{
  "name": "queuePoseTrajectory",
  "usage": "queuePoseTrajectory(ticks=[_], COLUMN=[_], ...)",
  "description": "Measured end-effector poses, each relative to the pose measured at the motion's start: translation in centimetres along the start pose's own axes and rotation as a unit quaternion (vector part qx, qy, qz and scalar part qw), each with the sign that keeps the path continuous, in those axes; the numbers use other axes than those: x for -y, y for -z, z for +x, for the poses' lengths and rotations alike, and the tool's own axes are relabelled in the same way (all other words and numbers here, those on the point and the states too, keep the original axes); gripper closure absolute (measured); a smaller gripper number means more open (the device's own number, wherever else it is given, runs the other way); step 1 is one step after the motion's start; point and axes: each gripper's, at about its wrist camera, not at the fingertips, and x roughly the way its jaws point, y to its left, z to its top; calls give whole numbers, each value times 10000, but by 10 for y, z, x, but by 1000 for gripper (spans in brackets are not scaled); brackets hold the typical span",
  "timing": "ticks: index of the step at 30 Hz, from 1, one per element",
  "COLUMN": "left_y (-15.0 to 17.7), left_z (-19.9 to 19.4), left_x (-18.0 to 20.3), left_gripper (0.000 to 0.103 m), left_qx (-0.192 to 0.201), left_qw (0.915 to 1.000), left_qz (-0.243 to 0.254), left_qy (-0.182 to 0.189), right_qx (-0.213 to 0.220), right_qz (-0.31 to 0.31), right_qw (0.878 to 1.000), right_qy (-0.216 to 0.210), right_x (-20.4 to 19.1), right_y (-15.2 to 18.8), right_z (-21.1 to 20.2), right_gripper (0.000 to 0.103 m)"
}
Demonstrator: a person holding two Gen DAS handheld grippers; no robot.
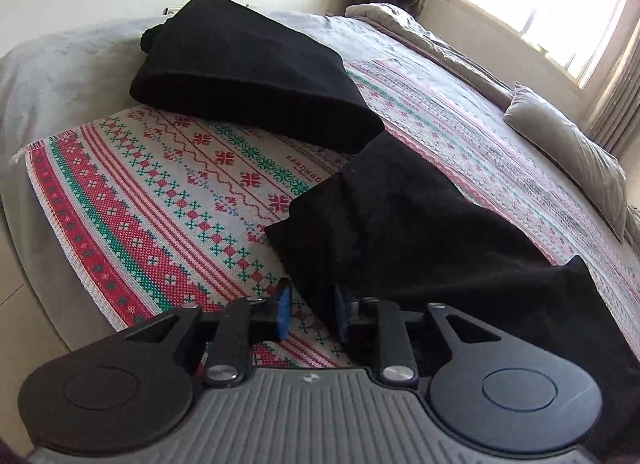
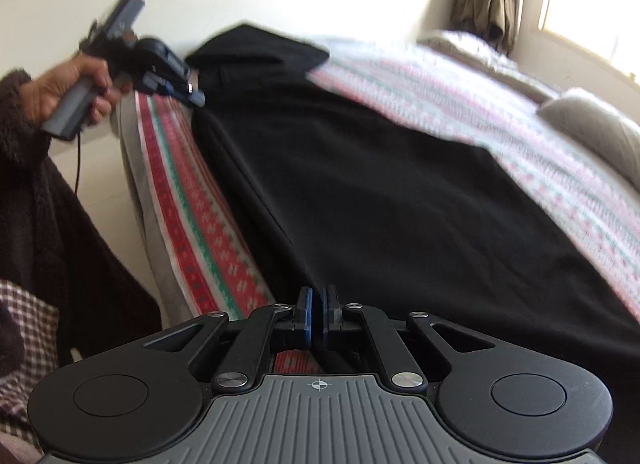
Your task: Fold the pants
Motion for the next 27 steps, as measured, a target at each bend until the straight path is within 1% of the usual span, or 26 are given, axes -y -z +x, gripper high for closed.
queuePoseTrajectory(ticks=[1,2,3,4,5,6,7,8,9,10,12,14,15,18,20,23,25,27], left_y=[0,-1,-1,-3,-4,-4,-4,-4,-5,-5,-5,-4,-2,7,17,32,42,52], left_z=[-4,-9,-14,-19,-23,-27,-31,-35,-39,-43,-49,-52,-52,-44,-34,-18,-11,-6], left_x=[0,2,4,7,11,15,20,25,30,34,44,56,63,88,107,137,157,177], left_gripper=[62,56,48,44,36,30,28,23,17,15,10,6,3,0,0,0,0,0], left_qx=[71,165,268,367,448,536,630,714,808,929,1142,1227,1207,944,709,307,121,23], left_qw=[10000,9999,9996,9992,9986,9979,9970,9959,9945,9926,9890,9872,9869,9852,9819,9734,9670,9594], left_qz=[-41,-14,48,128,242,326,411,509,602,688,853,996,1062,1350,1544,1809,1989,2217], left_qy=[-3,-38,-71,-114,-144,-165,-194,-229,-295,-381,-397,-223,-93,463,843,1369,1590,1743], right_qx=[-74,-68,-115,-133,-89,-19,41,97,154,210,252,263,269,246,258,299,327,343], right_qz=[42,93,157,265,428,590,755,911,1031,1144,1352,1637,1774,2134,2374,2757,3019,3289], right_qw=[10000,9999,9998,9996,9990,9983,9971,9958,9943,9925,9887,9821,9781,9656,9564,9385,9245,9105], right_qy=[-2,-9,-45,-33,-30,-27,-2,78,206,365,603,892,1053,1463,1680,2058,2302,2484], right_x=[1,2,3,7,12,18,24,31,36,43,54,67,75,95,110,133,146,158], right_y=[1,0,-2,-5,-6,-6,-5,-4,-3,1,6,13,17,30,40,59,73,88], right_z=[3,3,2,-1,-6,-11,-17,-22,-27,-33,-41,-48,-52,-63,-72,-87,-97,-105], right_gripper=[99,91,89,83,78,75,66,55,50,47,46,37,36,34,32,24,24,24])
